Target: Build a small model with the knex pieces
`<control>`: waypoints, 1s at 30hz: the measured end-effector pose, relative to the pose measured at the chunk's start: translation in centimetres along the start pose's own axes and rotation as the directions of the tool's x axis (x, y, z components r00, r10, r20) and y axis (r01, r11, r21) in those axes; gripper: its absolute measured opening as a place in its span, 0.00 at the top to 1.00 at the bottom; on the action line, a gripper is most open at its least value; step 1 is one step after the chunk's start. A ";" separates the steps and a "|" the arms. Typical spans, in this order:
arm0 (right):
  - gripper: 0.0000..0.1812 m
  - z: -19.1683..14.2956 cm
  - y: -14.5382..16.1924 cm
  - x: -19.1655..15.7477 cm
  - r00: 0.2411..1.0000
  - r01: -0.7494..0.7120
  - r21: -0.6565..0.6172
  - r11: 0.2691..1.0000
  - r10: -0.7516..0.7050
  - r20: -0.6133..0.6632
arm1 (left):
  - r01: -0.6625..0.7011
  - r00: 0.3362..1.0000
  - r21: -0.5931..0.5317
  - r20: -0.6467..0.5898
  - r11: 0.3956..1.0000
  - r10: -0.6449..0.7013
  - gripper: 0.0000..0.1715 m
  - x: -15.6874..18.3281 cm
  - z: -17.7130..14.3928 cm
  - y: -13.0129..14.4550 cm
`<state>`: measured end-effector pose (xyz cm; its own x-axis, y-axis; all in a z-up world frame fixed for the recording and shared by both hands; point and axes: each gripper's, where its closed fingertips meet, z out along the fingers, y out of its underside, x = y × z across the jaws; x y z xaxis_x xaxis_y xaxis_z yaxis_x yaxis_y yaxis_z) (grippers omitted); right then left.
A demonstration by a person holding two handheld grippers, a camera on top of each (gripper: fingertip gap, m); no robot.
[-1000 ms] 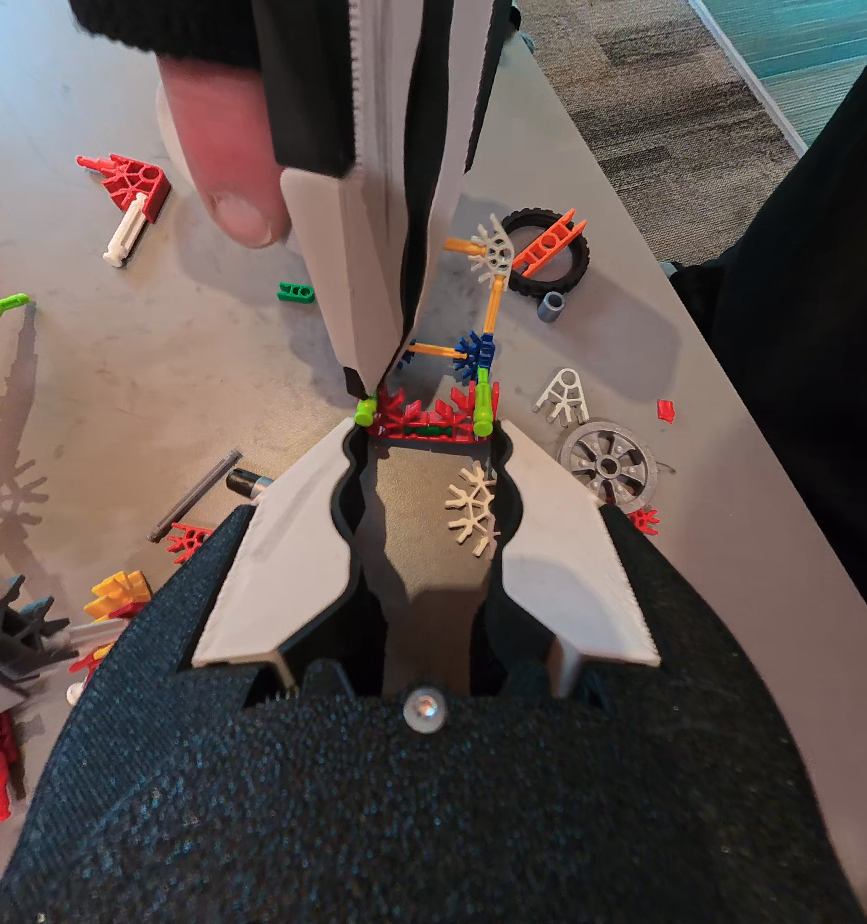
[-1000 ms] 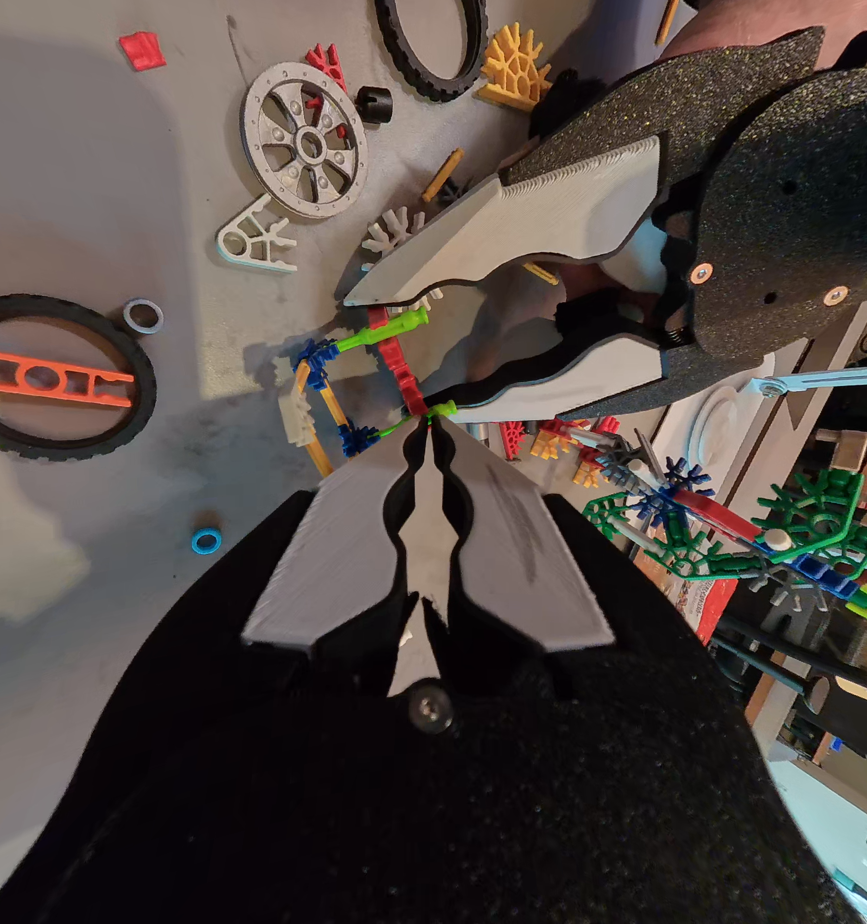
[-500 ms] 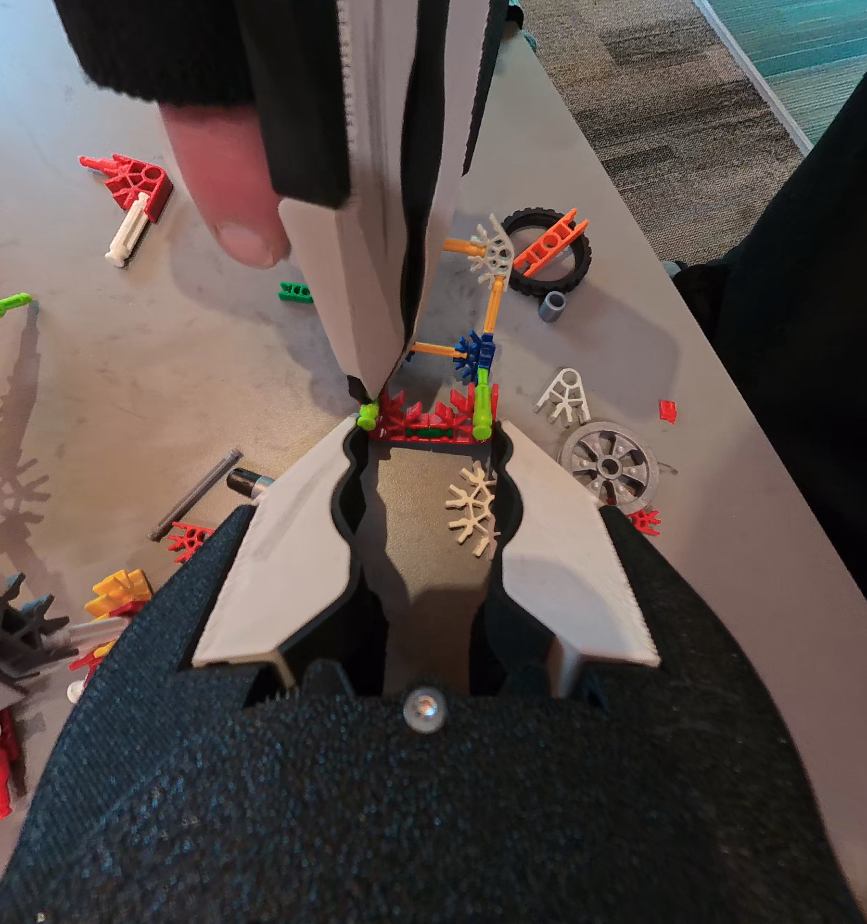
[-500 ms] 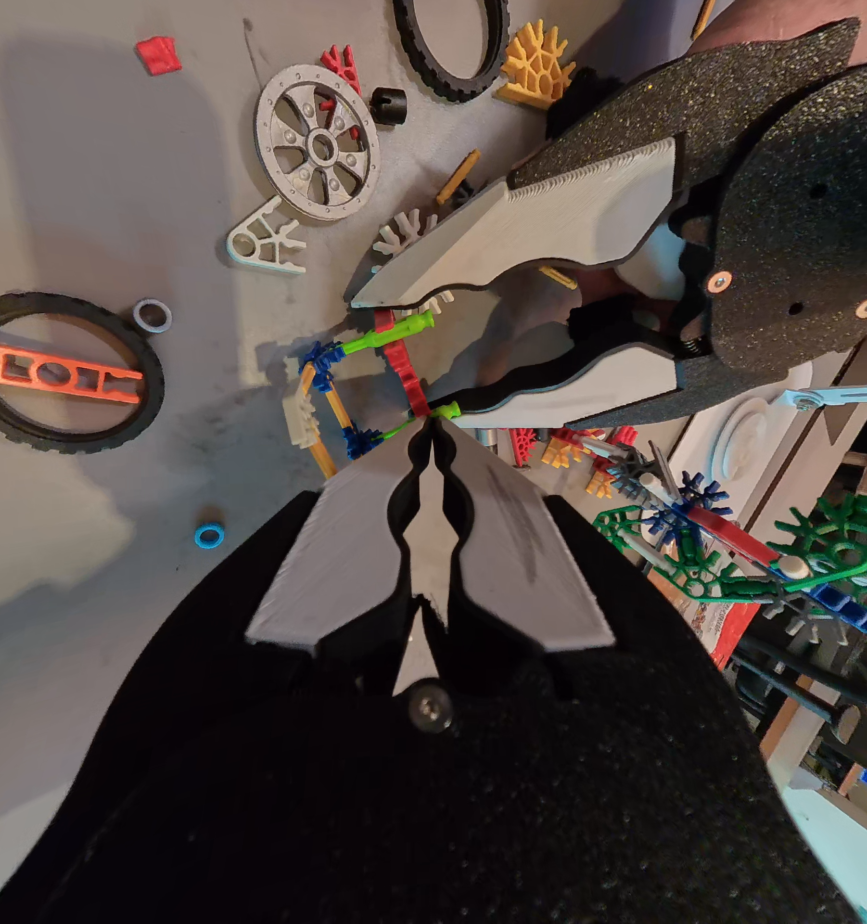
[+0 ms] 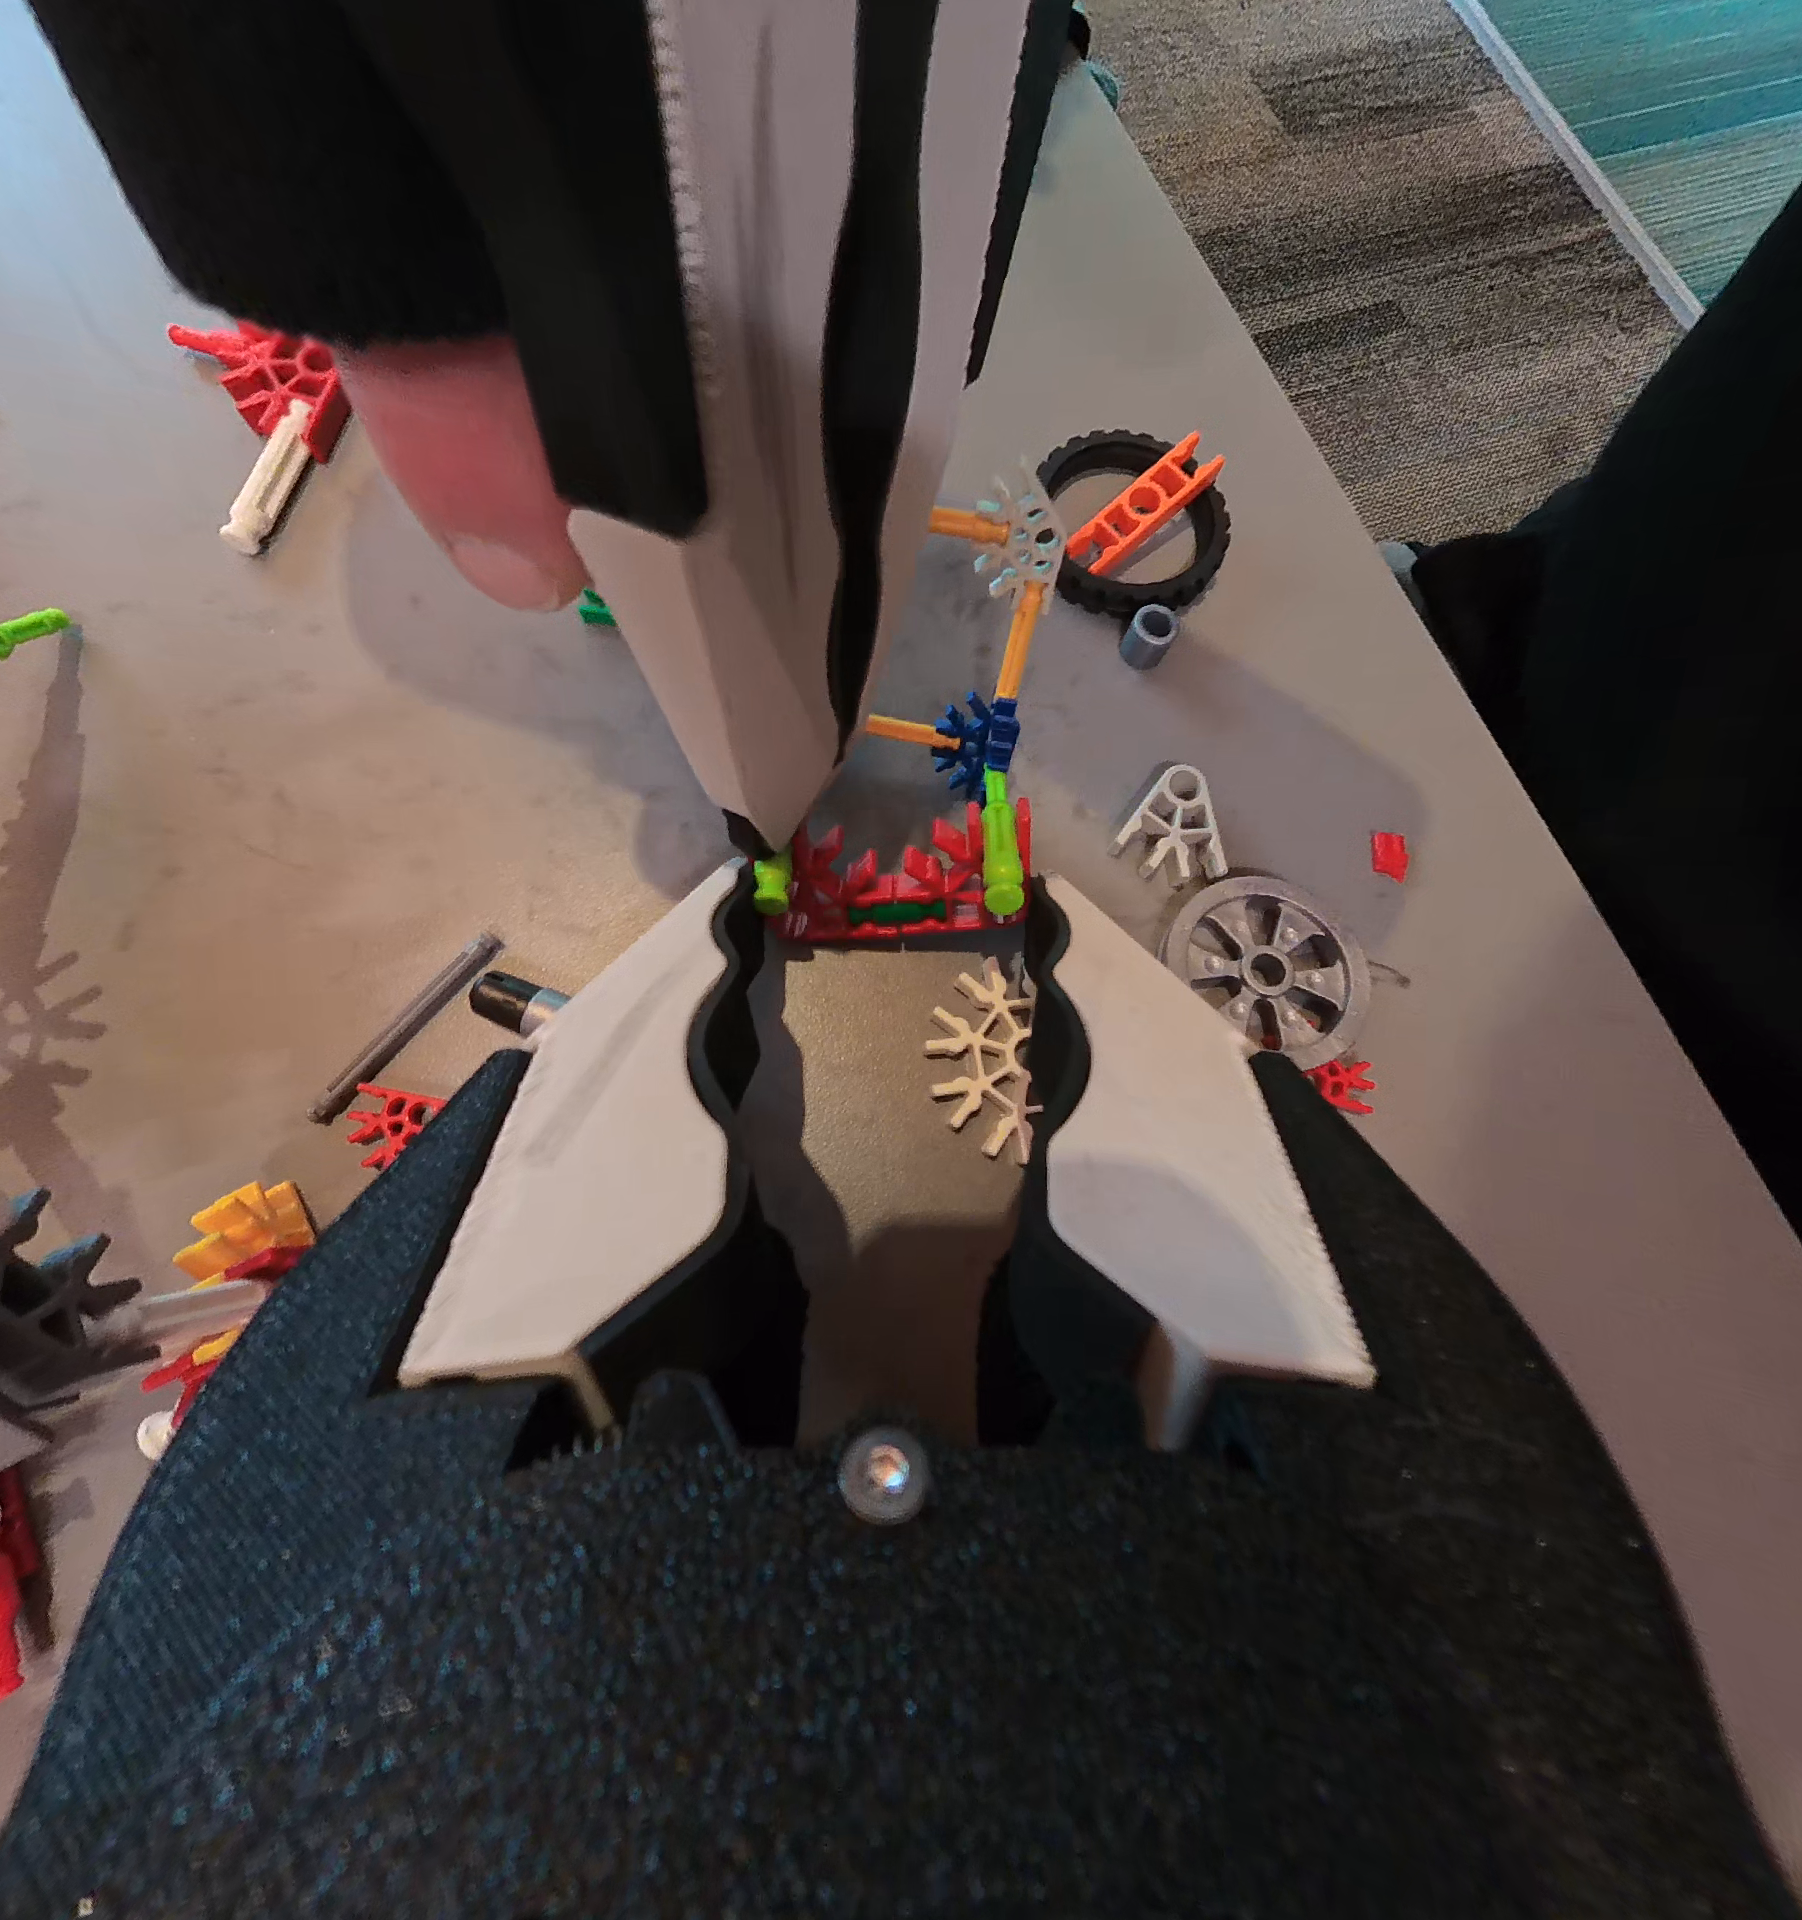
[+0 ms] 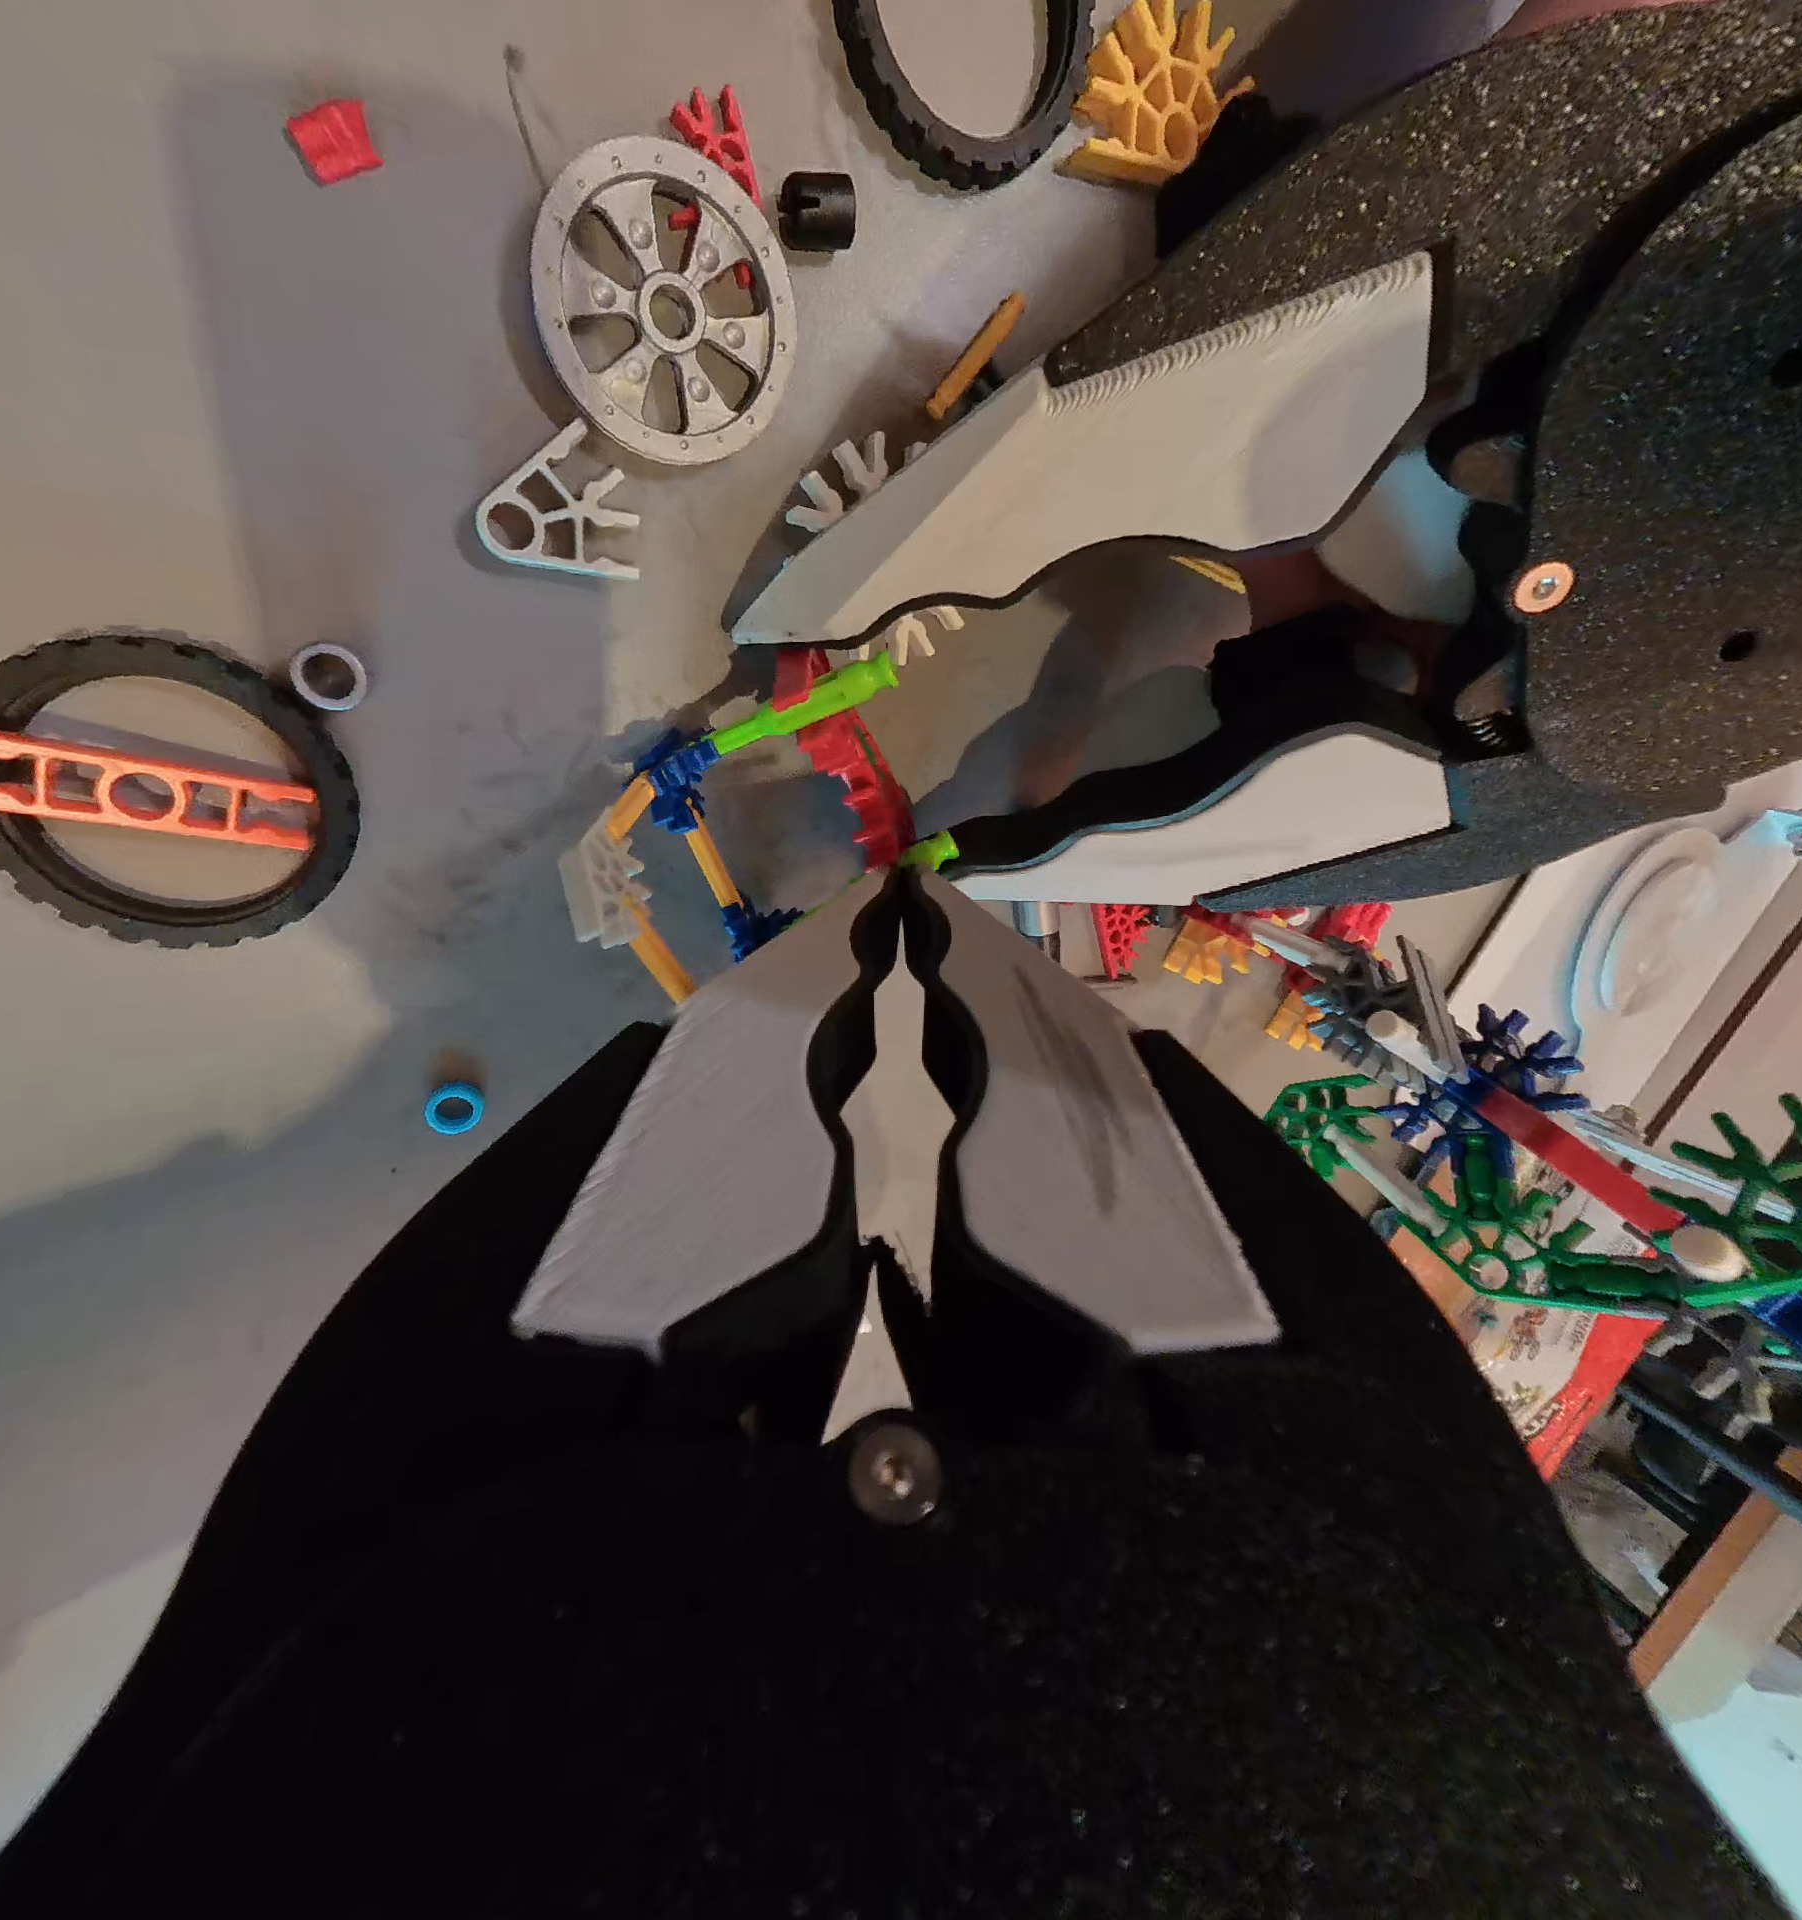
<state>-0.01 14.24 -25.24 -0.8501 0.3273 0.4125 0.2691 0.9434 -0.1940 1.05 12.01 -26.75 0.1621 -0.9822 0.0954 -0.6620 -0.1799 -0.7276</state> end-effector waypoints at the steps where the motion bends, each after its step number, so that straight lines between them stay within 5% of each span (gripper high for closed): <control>1: 1.00 0.5 0.0 -0.2 1.000 0.002 -0.008 1.000 -0.002 0.013 | -0.002 1.000 0.000 0.001 1.000 0.002 0.72 0.0 0.0 0.0; 8: 1.00 0.5 -1.0 -0.4 0.999 -0.041 0.000 0.999 0.041 0.010 | -0.011 1.000 0.001 0.009 1.000 0.011 0.72 0.1 0.1 -0.1; 13: 0.97 -2.7 -0.3 0.5 0.944 -0.326 0.090 0.941 0.328 -0.015 | -0.021 0.996 0.036 0.083 0.999 0.018 0.72 -0.4 -0.4 -0.4; 20: 0.93 -1.5 1.0 0.1 0.791 -0.598 0.119 0.792 0.608 -0.070 | -0.132 0.952 0.029 0.283 0.991 0.119 0.72 -0.6 -0.8 -1.3; 25: 0.99 -1.3 0.8 0.1 0.739 -0.641 0.181 0.746 0.663 -0.115 | -0.214 0.895 -0.028 0.395 0.976 0.207 0.72 -0.9 -0.7 -1.9; 30: 1.00 -1.2 0.9 -0.3 0.702 -0.645 0.260 0.719 0.691 -0.169 | -0.151 0.900 0.022 0.417 0.988 0.129 0.69 -0.8 -1.4 -2.3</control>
<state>1.07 15.08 -24.47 -0.3344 0.8912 0.3065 0.6236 0.4531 -0.6371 1.42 13.12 -24.25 0.3661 -0.8838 -0.2913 -0.6628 -0.0279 -0.7483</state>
